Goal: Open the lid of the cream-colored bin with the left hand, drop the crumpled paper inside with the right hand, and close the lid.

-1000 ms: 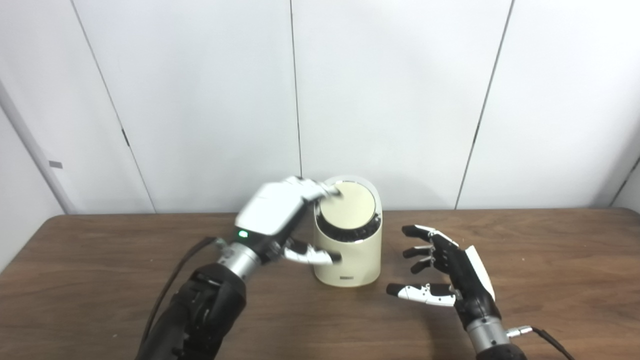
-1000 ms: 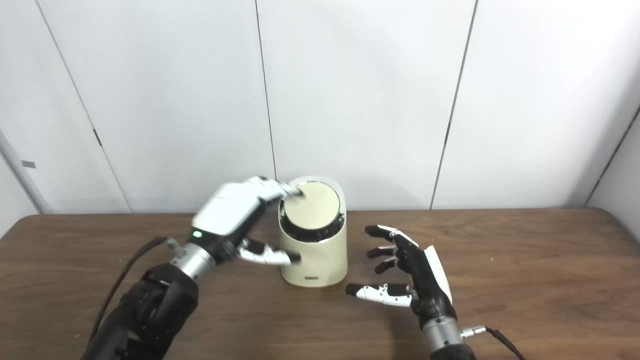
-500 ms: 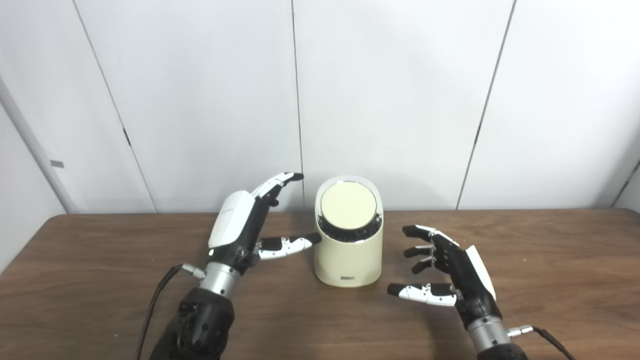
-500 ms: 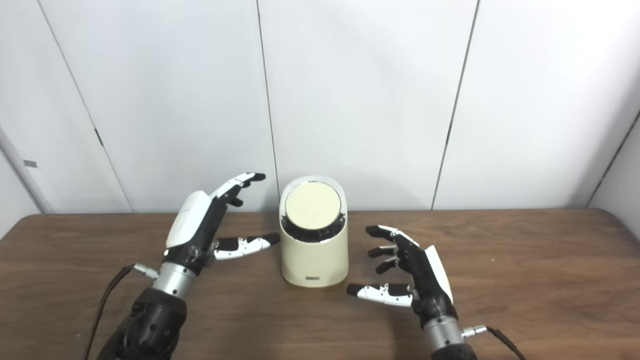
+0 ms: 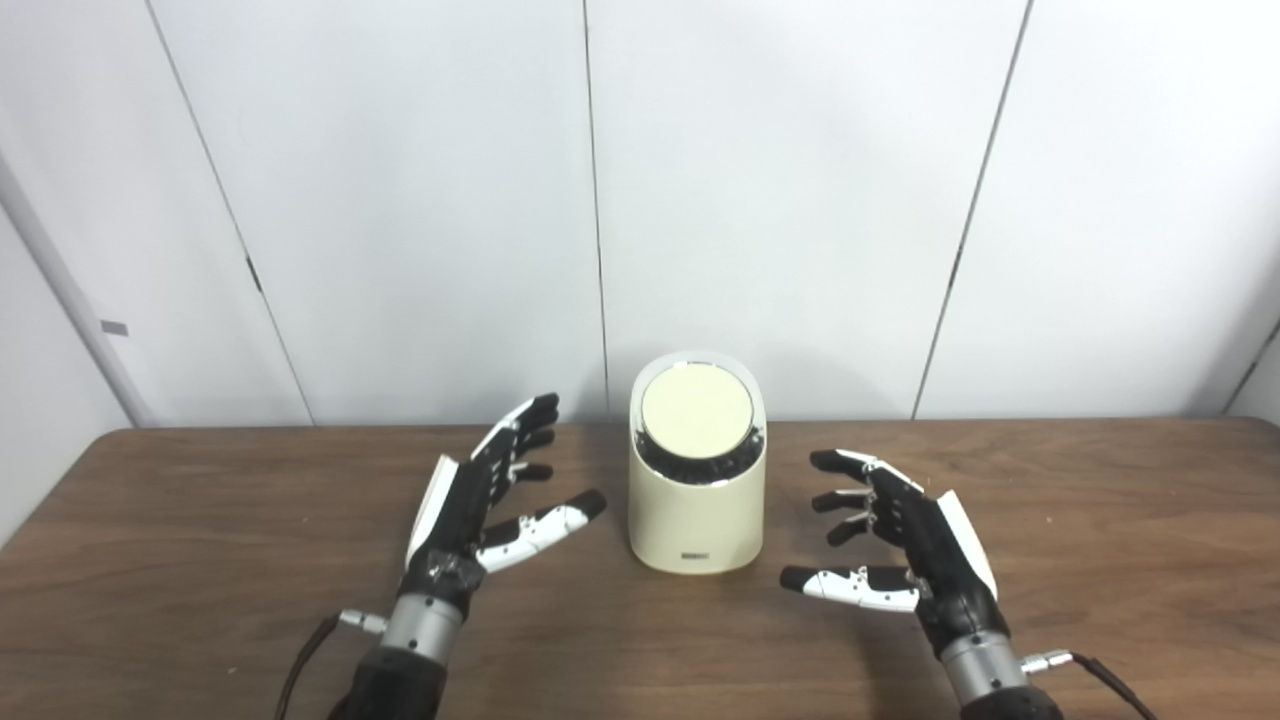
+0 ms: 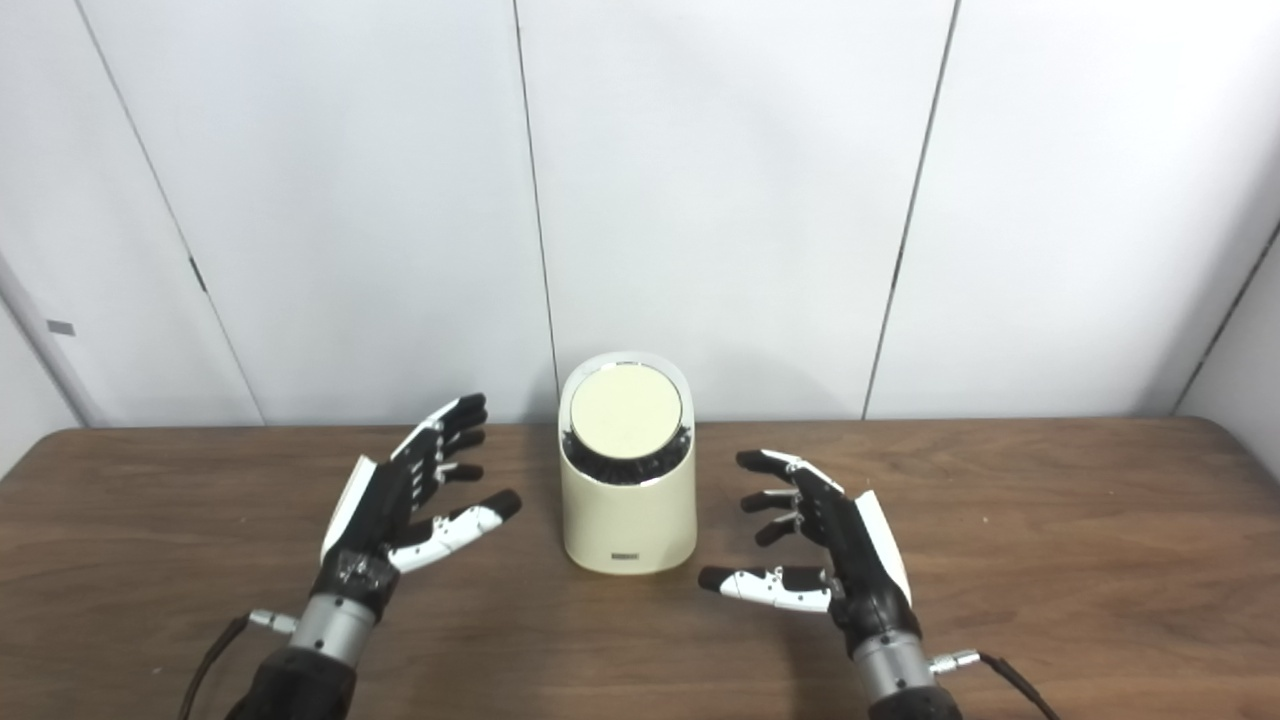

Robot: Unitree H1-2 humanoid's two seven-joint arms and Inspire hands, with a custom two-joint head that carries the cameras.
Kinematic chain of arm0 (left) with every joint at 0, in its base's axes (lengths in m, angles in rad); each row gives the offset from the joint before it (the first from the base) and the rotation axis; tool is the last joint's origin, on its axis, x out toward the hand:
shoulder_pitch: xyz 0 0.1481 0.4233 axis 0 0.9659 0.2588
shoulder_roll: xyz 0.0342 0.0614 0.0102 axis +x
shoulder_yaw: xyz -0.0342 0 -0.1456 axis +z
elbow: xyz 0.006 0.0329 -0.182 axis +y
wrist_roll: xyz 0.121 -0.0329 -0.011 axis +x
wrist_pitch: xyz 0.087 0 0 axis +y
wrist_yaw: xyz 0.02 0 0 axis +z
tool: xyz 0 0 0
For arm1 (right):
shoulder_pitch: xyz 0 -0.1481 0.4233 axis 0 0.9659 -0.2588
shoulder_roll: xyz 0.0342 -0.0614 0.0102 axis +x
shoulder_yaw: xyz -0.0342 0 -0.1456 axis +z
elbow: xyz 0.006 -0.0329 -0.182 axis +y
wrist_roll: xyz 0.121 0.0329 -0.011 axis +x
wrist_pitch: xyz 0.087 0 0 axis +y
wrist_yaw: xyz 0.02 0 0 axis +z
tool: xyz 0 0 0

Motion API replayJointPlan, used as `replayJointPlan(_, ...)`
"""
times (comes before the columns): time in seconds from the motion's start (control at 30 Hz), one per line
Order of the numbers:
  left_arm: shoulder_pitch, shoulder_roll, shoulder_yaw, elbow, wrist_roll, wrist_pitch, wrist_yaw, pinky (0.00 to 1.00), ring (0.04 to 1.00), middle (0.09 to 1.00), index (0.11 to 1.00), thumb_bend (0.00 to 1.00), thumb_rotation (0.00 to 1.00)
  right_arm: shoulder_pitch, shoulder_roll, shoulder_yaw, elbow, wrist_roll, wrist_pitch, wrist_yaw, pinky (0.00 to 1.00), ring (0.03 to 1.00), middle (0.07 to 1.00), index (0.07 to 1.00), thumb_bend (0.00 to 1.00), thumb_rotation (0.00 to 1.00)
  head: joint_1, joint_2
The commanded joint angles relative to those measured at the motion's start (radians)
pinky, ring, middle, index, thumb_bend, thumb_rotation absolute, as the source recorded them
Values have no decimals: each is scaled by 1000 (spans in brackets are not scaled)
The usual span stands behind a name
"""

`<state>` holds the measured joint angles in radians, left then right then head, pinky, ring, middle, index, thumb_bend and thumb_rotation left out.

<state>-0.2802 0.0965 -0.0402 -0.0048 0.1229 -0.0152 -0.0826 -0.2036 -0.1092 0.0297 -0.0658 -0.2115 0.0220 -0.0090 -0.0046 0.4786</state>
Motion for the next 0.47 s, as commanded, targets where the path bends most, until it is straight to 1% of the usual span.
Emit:
replayJointPlan(0.0,-13,4,3,-12,-15,-22,0,722,840,871,923,885,426,-22,-8,-7,-30,17,-43,1,493,654,803,755,784,66,0,2)
replayJointPlan(0.17,17,1,6,0,-55,-34,-15,698,824,862,918,884,419,-18,-15,-9,-38,20,-40,0,507,656,797,794,788,79,4,7)
replayJointPlan(0.23,24,0,6,6,-60,-42,-13,704,821,857,916,864,404,-16,-16,-10,-41,20,-38,-2,521,659,794,810,792,91,6,6)
replayJointPlan(0.43,25,5,12,22,-79,-45,-17,696,801,851,896,829,365,-14,-14,-15,-48,8,-21,-8,535,665,798,818,791,119,8,7)
